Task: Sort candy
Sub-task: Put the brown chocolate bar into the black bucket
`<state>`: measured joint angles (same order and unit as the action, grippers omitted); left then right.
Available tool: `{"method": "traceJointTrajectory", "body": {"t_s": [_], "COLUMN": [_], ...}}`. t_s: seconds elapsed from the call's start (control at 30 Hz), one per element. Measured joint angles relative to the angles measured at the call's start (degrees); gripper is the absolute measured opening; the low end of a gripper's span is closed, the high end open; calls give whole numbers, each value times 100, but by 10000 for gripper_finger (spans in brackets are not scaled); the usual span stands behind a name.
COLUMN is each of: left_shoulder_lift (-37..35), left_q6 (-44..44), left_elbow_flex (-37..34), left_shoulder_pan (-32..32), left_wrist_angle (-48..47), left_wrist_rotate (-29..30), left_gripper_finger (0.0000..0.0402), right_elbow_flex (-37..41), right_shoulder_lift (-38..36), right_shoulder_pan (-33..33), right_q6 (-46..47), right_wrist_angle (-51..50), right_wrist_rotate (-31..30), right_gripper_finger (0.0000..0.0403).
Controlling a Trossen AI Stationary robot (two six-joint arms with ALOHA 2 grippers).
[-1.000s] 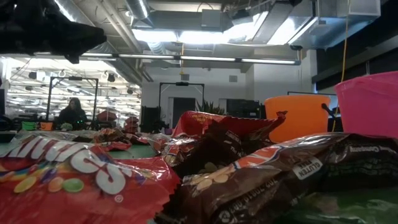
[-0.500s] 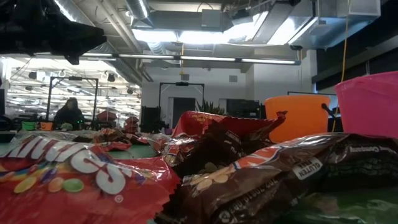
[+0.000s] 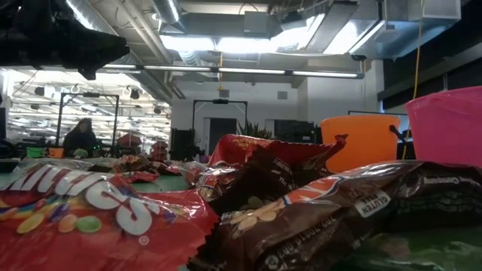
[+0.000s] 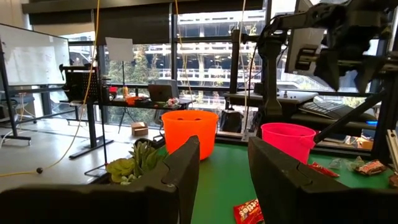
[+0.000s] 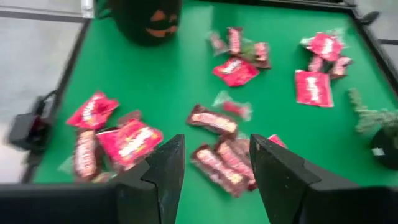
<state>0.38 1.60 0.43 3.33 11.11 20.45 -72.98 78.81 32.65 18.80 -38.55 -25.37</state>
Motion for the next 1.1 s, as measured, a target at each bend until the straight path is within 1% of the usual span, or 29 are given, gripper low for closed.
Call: {"method": "traceJointTrajectory", "body": {"t_s": [0.1, 0.2, 0.37, 0.47, 0.57, 0.8, 1.1], "left_shoulder_lift": [0, 0, 0, 0, 0, -1, 0], "left_q6": [0, 0, 37, 40, 42, 40, 42], "left_elbow_flex": [0, 0, 0, 0, 0, 0, 0], "left_shoulder_pan": [0, 0, 0, 0, 0, 0, 0], "left_wrist_angle": [0, 0, 0, 0, 0, 2, 2], "left_wrist_rotate": [2, 2, 13, 13, 13, 11, 10], "left_gripper_finger": [128, 128, 128, 128, 128, 128, 128], "right_elbow_flex": [-54, -54, -52, -52, -49, -46, -45], "right_shoulder_lift": [0, 42, 346, 556, 791, 1308, 2002], "right_shoulder_pan": [269, 579, 1047, 1277, 1417, 1736, 2158], "right_q6": [249, 697, 1425, 1887, 2415, 3760, 5027], "right_wrist_angle": [-80, -126, -226, -298, -424, -833, -778], "right_wrist_rotate": [5, -74, -89, 52, 334, 1200, 2362], "right_gripper_finger": [178, 178, 179, 178, 178, 178, 178]}}
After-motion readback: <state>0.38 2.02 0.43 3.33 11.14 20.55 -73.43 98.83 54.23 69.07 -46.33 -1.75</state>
